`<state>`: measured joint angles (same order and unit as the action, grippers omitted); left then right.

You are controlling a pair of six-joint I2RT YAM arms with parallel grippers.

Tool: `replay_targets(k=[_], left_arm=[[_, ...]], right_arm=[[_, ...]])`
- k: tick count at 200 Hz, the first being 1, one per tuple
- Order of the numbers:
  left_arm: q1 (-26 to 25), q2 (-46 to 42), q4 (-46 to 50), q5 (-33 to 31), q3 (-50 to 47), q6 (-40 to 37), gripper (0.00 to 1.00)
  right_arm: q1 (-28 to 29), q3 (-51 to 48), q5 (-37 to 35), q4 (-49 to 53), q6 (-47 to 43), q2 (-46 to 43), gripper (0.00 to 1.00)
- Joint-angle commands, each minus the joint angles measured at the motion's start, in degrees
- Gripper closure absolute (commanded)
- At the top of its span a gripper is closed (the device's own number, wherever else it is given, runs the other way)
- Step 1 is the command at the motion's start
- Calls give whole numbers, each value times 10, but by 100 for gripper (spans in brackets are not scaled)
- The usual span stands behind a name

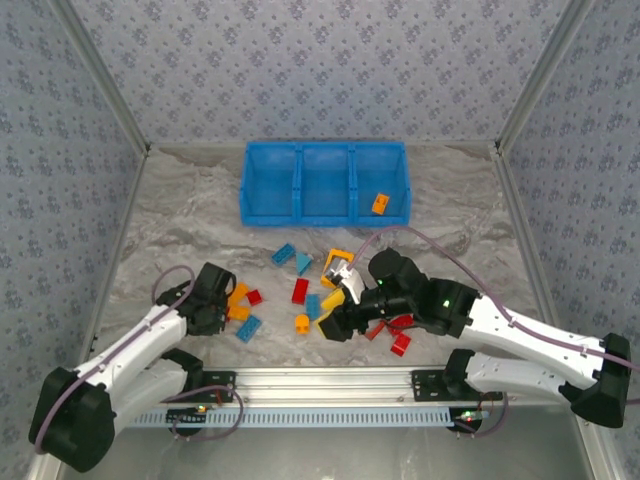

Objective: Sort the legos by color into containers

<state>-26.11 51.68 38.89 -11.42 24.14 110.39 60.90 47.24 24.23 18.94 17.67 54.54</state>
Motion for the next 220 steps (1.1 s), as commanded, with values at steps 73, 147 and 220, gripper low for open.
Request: replay_targets(k=[73, 147, 220], left_arm=[[4, 72, 3, -29, 300, -448, 77], [29, 512, 80, 51, 731, -714, 81], [54, 756, 129, 69, 947, -748, 78]], right_arm=[[29, 28, -228, -100, -45, 1, 36], [144, 206, -491, -230, -224, 256, 35], [193, 186, -575, -262, -186, 258, 34]])
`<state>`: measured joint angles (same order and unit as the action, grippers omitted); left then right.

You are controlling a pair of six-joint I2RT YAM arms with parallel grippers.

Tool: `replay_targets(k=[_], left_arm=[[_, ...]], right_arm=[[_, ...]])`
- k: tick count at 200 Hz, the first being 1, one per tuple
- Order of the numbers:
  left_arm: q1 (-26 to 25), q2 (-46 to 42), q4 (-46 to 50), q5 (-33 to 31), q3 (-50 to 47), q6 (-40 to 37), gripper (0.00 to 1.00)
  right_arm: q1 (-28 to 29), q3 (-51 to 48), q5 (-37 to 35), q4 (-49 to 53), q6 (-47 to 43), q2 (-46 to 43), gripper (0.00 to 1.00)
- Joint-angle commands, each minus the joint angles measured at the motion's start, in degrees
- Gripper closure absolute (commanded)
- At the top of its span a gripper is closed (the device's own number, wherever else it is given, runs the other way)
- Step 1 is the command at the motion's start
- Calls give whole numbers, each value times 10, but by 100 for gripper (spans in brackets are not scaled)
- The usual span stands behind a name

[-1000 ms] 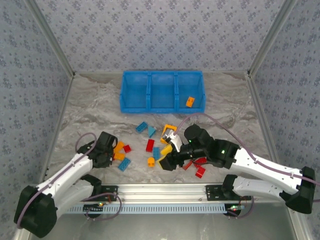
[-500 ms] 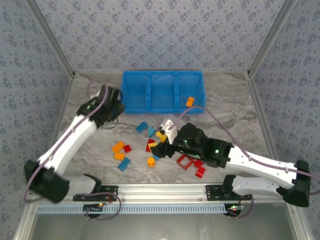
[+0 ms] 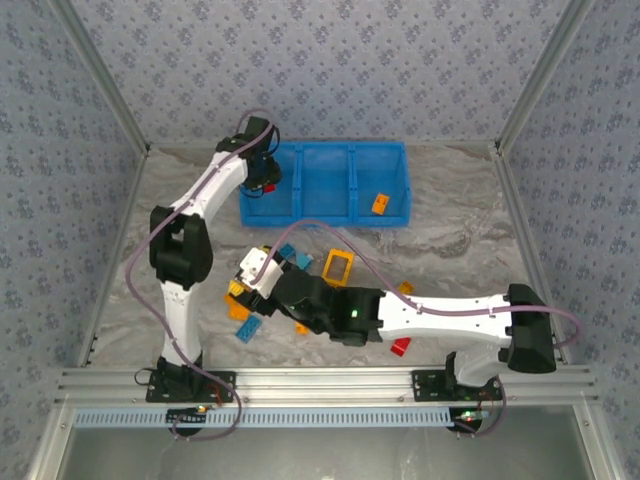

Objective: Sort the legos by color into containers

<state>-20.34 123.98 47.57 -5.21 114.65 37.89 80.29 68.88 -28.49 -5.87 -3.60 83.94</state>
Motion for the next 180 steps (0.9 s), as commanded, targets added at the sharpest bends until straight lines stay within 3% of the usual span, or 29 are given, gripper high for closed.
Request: replay_targets(k=[1, 23, 47, 82, 118, 137, 152, 167, 180], left_arm=[[-4, 34, 43, 6, 43, -22, 78], [-4, 67, 42, 11, 51, -21, 71], [-7, 88, 38, 33, 53, -27, 53], [-11, 78, 39, 30, 47, -34, 35], [-18, 33, 50, 10, 48, -36, 33], [-28, -17, 52, -23, 42, -35, 30], [-35, -63, 52, -53, 31, -30, 27], [-51, -115, 40, -80, 5, -37, 26], [-74, -171, 9, -82, -34, -58, 23]], right_arm=[[-2, -31, -48, -13, 27, -38, 34], [-1, -45, -55, 1, 46, -58, 34], [-2, -48, -69, 13, 58, -64, 34], [-10, -45, -81, 37, 79, -70, 33], [-28, -48, -116, 88, 121, -92, 33], [-61, -28, -179, 223, 238, -109, 33], [-111, 8, -218, 423, 423, -113, 30], [-170, 21, -217, 601, 601, -116, 31], [-232, 9, -181, 703, 696, -121, 27]])
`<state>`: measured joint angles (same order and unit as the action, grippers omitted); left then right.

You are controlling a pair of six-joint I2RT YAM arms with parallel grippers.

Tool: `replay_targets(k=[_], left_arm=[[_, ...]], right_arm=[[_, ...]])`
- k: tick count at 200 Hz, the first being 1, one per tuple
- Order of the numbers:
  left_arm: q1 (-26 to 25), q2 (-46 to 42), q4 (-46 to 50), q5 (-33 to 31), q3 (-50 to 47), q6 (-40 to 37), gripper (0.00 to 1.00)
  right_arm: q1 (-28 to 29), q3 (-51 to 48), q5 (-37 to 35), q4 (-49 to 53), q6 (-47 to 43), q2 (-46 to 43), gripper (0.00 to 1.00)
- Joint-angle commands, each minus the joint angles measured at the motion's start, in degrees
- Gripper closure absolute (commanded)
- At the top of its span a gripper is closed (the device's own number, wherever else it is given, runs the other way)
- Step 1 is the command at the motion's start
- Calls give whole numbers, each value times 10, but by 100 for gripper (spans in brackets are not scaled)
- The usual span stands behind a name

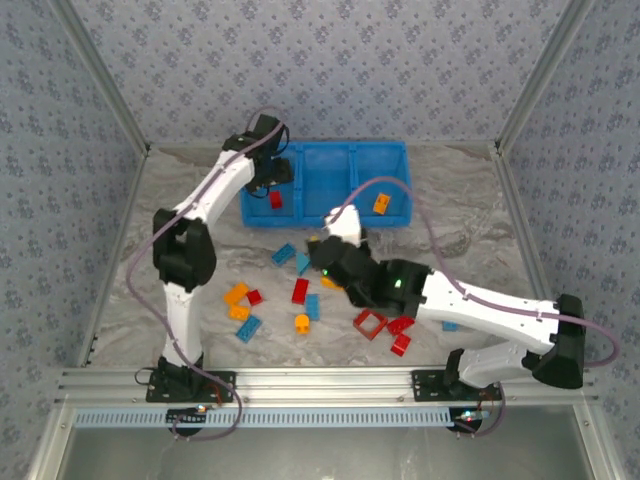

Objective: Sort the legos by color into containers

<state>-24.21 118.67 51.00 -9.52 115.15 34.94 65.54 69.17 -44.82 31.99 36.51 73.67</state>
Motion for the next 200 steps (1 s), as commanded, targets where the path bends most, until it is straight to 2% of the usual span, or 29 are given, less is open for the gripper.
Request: replay_targets(k=[1, 19, 36, 53, 90, 118, 138, 200], left_arm=[[-38, -122, -29, -39, -45, -30, 22], [-88, -204, -101, -22, -136, -66, 17], [-150, -276, -182, -2, -224, -96, 13], [-217, -328, -211, -4, -288, -101, 12], [-363, -443, -291, -77, -455, -45, 12], [-428, -507, -330, -115, -546, 9, 12], [-449, -522, -325, -121, -567, 32, 13], [-453, -529, -334, -129, -554, 5, 11]], right_arm=[[-88, 4, -12, 331, 298, -18, 27], [-203, -61, 87, 353, 328, -48, 26], [-286, -139, 170, 308, 305, -99, 26], [-372, -188, 236, 296, 274, -129, 26], [-499, -273, 317, 257, 189, -153, 28], [-546, -313, 379, 201, 161, -147, 29], [-555, -316, 381, 187, 143, -111, 29], [-607, -334, 407, 124, 75, -61, 25]])
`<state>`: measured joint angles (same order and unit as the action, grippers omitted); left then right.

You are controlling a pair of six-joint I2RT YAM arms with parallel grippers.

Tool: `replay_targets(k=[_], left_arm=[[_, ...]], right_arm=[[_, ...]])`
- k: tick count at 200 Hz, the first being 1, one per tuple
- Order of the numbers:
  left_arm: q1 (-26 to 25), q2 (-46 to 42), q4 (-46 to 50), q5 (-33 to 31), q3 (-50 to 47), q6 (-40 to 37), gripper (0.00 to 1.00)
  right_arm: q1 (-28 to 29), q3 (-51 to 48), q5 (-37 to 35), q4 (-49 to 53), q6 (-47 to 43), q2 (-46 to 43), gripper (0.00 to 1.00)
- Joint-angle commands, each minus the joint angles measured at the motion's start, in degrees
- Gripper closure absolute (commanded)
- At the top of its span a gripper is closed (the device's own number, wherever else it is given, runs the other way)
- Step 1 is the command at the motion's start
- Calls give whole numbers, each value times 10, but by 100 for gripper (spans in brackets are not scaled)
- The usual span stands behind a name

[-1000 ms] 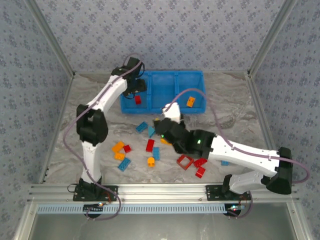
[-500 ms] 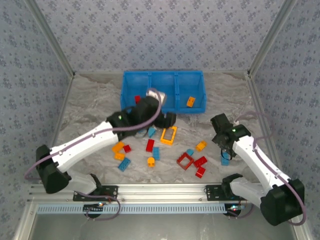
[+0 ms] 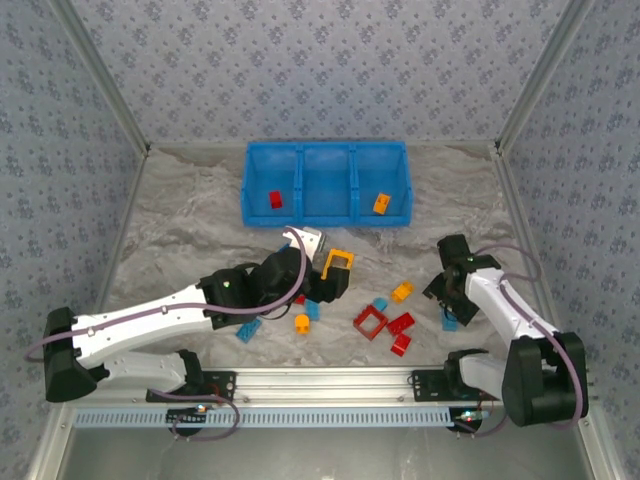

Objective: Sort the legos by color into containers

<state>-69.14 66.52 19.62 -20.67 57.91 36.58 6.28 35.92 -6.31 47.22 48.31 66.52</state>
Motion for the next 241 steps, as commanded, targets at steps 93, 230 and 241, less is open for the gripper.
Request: replay_targets(k=[93, 230, 241], left_arm=[[-3, -19, -17, -14, 17, -17, 11], [-1, -47, 22, 125, 18, -16, 9], [-1, -54, 18, 124, 13, -9, 9]], right_arm=[[-18, 14, 122, -86, -25, 64, 31], [46, -6, 74, 17, -65, 57, 36], [50, -7, 74, 22, -68, 57, 36]])
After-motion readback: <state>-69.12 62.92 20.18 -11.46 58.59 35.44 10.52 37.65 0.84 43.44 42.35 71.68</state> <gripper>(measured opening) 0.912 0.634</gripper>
